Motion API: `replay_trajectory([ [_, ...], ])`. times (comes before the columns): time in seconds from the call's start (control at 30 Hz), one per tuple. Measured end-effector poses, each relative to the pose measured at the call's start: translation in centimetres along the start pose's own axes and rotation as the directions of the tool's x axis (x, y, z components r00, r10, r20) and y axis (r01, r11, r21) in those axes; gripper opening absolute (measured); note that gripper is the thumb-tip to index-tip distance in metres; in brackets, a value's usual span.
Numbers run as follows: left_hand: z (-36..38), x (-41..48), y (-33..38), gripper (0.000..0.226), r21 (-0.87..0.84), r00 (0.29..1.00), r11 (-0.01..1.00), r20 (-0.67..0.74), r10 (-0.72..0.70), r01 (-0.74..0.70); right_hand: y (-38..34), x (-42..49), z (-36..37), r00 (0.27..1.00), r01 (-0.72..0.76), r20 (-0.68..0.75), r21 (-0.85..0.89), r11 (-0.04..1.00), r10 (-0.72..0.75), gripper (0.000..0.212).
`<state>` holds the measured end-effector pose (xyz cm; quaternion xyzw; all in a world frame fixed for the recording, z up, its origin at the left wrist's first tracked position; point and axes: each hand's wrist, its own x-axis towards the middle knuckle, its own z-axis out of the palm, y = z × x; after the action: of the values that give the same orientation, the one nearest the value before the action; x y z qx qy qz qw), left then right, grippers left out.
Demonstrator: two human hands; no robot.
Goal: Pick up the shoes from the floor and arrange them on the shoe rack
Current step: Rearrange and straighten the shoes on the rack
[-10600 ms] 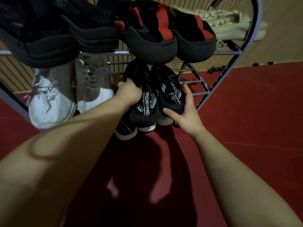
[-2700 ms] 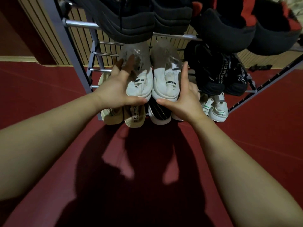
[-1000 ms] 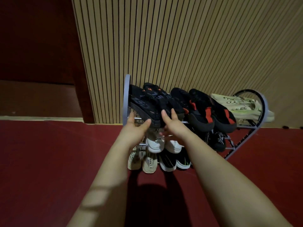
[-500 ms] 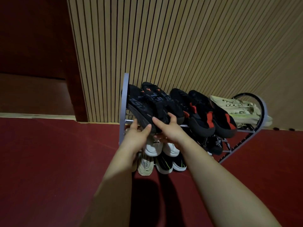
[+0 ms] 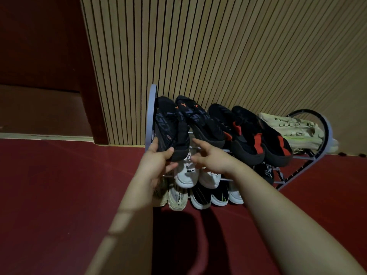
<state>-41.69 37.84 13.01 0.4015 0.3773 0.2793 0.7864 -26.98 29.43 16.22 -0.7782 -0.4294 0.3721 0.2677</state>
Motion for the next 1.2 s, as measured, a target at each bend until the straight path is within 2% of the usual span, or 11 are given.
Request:
replay_trajectory([
  [0.2,-0.8,0.2,0.4,0.049,0.064,0.999,0.997,0.030,0.032,-0.034,1.0,1.8,2.1,0.993,0.115,-0.043,0.113,0.987,-0.111,0.065],
  [0.37,-1.6,0.1,0.3,0.048,0.299,0.992,0.946,0.008,0.126,-0.123,1.3,1.0,2.1,0.991,0.128,0.019,0.143,0.981,-0.132,0.066],
  [0.4,-1.7,0.0,0.4,0.056,0.426,0.986,0.892,-0.002,0.169,-0.152,1.1,0.8,1.8,0.989,0.146,0.008,0.107,0.983,-0.148,0.063],
  [0.43,-1.7,0.0,0.6,0.063,0.606,0.977,0.777,-0.003,0.215,-0.169,0.9,0.7,1.1,0.981,0.188,-0.047,0.024,0.982,-0.187,0.057],
  [0.5,-1.5,-0.4,0.8,0.075,0.882,0.952,0.453,-0.018,0.305,-0.129,0.5,0.8,-0.5,0.910,0.237,-0.254,-0.328,0.914,-0.327,0.046],
  [0.57,-1.2,-0.6,0.8,0.092,0.956,0.916,0.280,-0.033,0.400,-0.088,0.3,0.9,-2.2,0.804,0.099,-0.409,-0.624,0.775,-0.432,0.056],
  [0.63,-0.9,-0.9,0.6,0.105,0.973,0.866,0.220,-0.054,0.498,-0.065,0.4,1.2,-3.3,0.810,-0.077,-0.456,-0.706,0.704,-0.369,0.081],
  [0.77,-0.8,-0.2,-0.1,0.126,0.965,0.876,0.256,-0.069,0.478,-0.064,1.5,2.9,-3.8,0.931,-0.216,-0.340,-0.806,0.551,-0.132,0.108],
  [0.87,-1.3,0.6,-0.4,0.130,0.935,0.904,0.338,-0.049,0.424,-0.107,2.2,3.4,-3.5,0.920,-0.193,-0.354,-0.782,0.593,-0.168,0.105],
  [1.03,-2.0,1.2,-0.2,0.127,0.855,0.880,0.440,0.041,0.473,-0.276,0.7,2.6,-1.2,0.888,-0.151,-0.373,-0.791,0.592,-0.271,0.098],
  [1.2,-2.5,1.1,0.4,0.124,0.883,0.872,0.381,0.063,0.485,-0.275,0.7,2.4,1.1,0.895,-0.037,-0.355,-0.661,0.749,-0.270,0.089],
])
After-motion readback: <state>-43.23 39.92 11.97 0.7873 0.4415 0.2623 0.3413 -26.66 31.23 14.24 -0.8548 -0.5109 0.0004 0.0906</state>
